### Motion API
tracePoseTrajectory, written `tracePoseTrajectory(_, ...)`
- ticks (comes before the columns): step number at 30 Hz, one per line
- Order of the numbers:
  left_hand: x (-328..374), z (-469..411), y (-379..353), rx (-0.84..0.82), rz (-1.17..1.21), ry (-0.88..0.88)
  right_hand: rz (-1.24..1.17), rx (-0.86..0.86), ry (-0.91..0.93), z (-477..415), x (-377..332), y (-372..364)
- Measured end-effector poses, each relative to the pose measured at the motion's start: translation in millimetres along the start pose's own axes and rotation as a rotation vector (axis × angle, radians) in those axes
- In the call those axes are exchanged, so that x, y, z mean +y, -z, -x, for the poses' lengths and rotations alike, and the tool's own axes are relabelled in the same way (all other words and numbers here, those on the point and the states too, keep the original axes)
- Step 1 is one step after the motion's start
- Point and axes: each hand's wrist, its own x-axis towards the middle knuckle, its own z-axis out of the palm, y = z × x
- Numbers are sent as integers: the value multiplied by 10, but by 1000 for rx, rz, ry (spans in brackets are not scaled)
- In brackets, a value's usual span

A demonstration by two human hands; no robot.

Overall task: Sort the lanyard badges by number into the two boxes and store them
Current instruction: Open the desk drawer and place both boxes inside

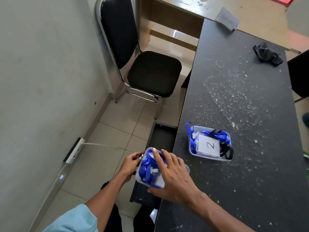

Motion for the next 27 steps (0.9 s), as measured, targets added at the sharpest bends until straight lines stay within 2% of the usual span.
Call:
tracePoseTrajectory(4, 156, 135, 176, -147, -61, -4, -17, 47, 64, -186, -210, -35)
tracePoseTrajectory(8, 241, 233, 348, -367, -57, -61, -59, 38, 119, -277, -335, -96)
tracePoseTrajectory(10, 226, 231, 354, -375, -111, -71, -50, -4, 126, -298, -334, -156)
tracePoseTrajectory(14, 272, 98, 362, -333, -181, 33, 8, -69, 118, -344, -273, -285)
tracePoseTrajectory(21, 230, -141, 439, -443, -63, 205, 108, -76, 180, -494, -295, -431)
tracePoseTrajectory(27, 204, -476, 564, -450, 142, 373, 187, -131, 252, -455, -362, -518)
